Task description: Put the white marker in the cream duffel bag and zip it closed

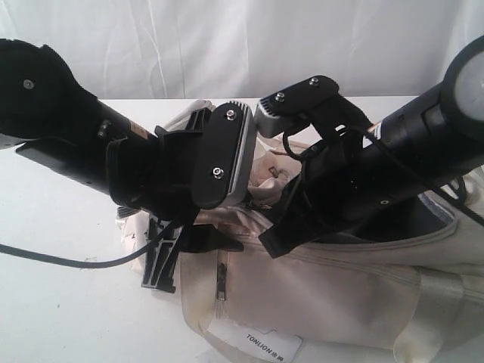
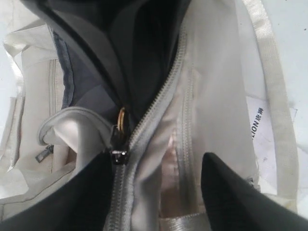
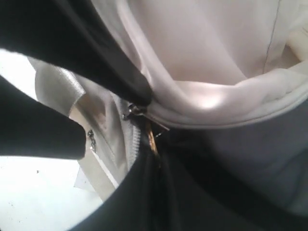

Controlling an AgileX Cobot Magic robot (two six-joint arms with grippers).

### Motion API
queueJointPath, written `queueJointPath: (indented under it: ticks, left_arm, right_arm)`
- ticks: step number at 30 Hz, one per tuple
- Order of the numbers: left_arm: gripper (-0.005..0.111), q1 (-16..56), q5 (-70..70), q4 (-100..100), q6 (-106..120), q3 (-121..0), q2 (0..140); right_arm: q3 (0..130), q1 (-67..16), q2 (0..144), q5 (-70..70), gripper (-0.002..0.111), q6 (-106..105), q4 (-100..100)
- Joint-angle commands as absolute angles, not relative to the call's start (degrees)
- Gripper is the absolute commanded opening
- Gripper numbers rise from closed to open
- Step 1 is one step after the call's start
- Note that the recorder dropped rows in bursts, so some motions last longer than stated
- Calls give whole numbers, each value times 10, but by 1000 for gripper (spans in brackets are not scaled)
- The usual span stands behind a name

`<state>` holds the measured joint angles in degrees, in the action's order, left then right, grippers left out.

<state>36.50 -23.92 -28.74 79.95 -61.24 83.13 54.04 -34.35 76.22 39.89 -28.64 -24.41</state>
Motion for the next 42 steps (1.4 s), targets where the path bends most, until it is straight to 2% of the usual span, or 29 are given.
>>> queueJointPath:
  ticks: [1,11,24,35,37,42]
  left_arm:
    - [55,369,-240,-291,795,-613,835]
    - [52,369,-234,-290,795,-613,835]
    - [52,369,-234,-290,793,-613,835]
    - [52,369,-235,-303,780,-613,835]
    - [52,369,-236,-303,780,-613,835]
    - [52,369,-236,-303,780,-613,835]
  right_arm:
    - [542,-343,742,390,0,-303,-255]
    - [542,-343,680,419,0,-303,-224]
    - [542,-343,697,417,0,-302,-114]
    - [542,-343,734,389,0,-315,-118]
    - [542,-343,734,389,3,-333,-133]
    - [542,-343,734,389,17,-339,-141]
